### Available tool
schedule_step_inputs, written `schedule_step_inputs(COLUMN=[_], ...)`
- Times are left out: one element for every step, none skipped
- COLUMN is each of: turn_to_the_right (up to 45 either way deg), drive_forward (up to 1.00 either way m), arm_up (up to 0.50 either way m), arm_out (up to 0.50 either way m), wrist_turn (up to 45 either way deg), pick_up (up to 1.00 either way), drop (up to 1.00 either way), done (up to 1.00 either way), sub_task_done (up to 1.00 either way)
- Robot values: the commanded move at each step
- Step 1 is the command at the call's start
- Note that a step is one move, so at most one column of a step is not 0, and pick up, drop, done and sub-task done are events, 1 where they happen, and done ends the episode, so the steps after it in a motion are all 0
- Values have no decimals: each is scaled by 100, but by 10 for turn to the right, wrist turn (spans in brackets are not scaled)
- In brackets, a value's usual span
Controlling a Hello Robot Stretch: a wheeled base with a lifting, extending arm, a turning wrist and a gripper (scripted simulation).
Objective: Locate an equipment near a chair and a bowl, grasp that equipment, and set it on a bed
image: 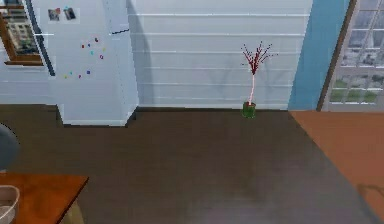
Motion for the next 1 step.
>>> schedule_step_inputs(turn_to_the_right=[-450], drive_forward=[0], arm_up=[0], arm_out=[0], wrist_turn=[0], pick_up=[0], drop=[0], done=[0], sub_task_done=[0])
